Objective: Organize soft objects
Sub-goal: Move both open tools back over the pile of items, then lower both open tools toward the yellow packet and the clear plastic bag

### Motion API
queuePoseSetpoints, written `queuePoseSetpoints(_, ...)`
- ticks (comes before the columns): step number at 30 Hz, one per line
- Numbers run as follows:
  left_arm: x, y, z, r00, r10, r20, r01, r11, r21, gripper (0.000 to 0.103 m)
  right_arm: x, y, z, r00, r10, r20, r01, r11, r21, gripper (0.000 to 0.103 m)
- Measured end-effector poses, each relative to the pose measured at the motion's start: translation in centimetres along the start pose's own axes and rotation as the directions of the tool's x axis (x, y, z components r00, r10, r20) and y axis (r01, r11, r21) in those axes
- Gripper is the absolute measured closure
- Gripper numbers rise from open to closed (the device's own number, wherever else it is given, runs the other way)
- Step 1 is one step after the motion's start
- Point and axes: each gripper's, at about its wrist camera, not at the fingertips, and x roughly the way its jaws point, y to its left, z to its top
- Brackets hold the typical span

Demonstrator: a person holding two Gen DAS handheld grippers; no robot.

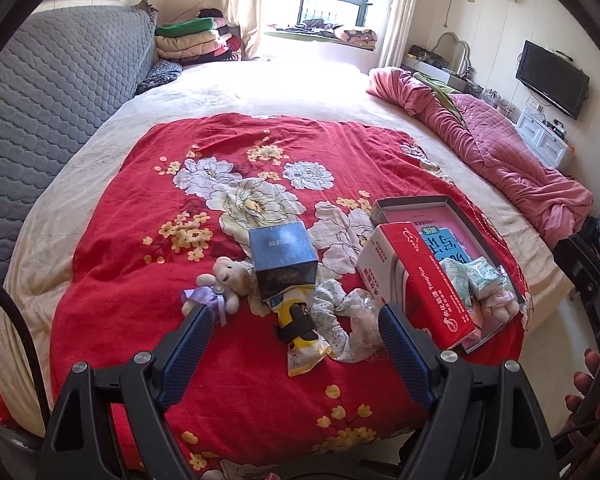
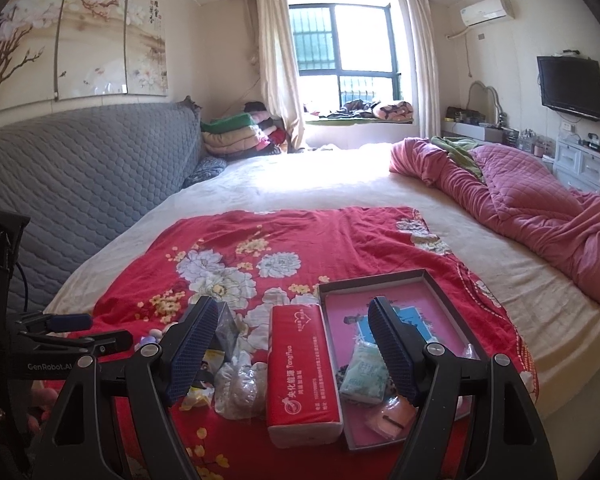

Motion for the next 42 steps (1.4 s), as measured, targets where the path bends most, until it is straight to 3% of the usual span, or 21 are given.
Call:
queuePoseSetpoints(10, -0.3, 3.6, -0.4, 0.999, 0.04, 0.001, -0.04, 0.997, -0.061, 0.019, 0.8, 1.1, -0.4, 1.0, 0.019, -0.017, -0.019, 0.999, -0.035, 0.024)
queuePoseSetpoints(22, 1.3, 4.9, -1.7, 0.998, 0.059, -0.033, -0.061, 0.996, -0.068, 0.019, 2.9, 3.3, -2.5, 0.995, 0.054, -0.084, -0.063, 0.992, -0.105, 0.024)
queuePoseSetpoints(42, 4.9, 6.7, -3.9, 0.994, 0.034, -0.107, -0.046, 0.993, -0.107, 0.019, 7.6, 6.4, -7.2, 0.97, 0.075, -0.23, -0.13, 0.963, -0.234, 0.024)
